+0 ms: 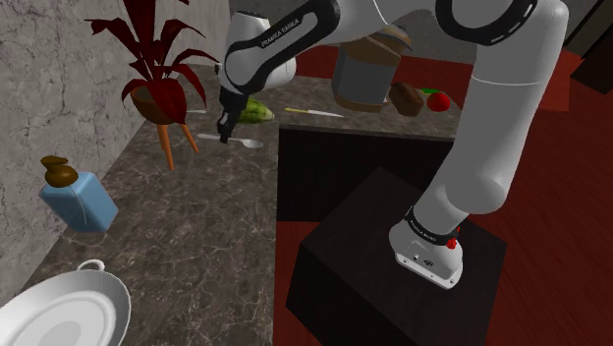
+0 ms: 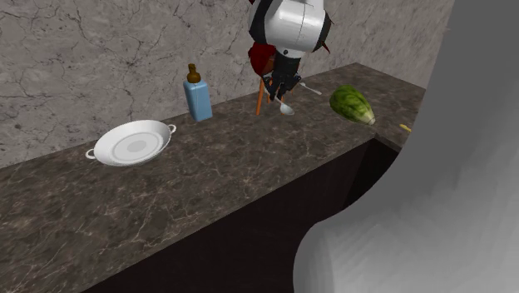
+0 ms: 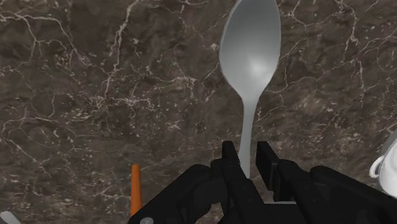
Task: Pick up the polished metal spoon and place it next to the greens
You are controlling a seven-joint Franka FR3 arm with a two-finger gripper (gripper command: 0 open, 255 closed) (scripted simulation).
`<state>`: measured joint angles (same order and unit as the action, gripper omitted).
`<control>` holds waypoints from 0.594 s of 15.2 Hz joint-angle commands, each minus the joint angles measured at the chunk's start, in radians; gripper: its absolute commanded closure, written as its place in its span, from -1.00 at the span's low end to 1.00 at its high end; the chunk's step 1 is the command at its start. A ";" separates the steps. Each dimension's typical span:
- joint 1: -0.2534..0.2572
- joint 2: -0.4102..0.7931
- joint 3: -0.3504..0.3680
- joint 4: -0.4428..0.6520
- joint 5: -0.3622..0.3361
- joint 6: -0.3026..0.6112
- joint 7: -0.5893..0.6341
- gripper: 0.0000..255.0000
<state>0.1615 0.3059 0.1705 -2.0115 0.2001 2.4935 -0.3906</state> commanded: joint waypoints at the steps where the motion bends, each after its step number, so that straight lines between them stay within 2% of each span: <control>1: -0.031 0.027 -0.011 0.045 0.006 -0.026 -0.046 1.00; 9: -0.135 0.168 -0.050 0.277 0.011 -0.145 -0.181 1.00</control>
<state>0.0361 0.4451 0.1250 -1.7810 0.2136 2.3691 -0.5596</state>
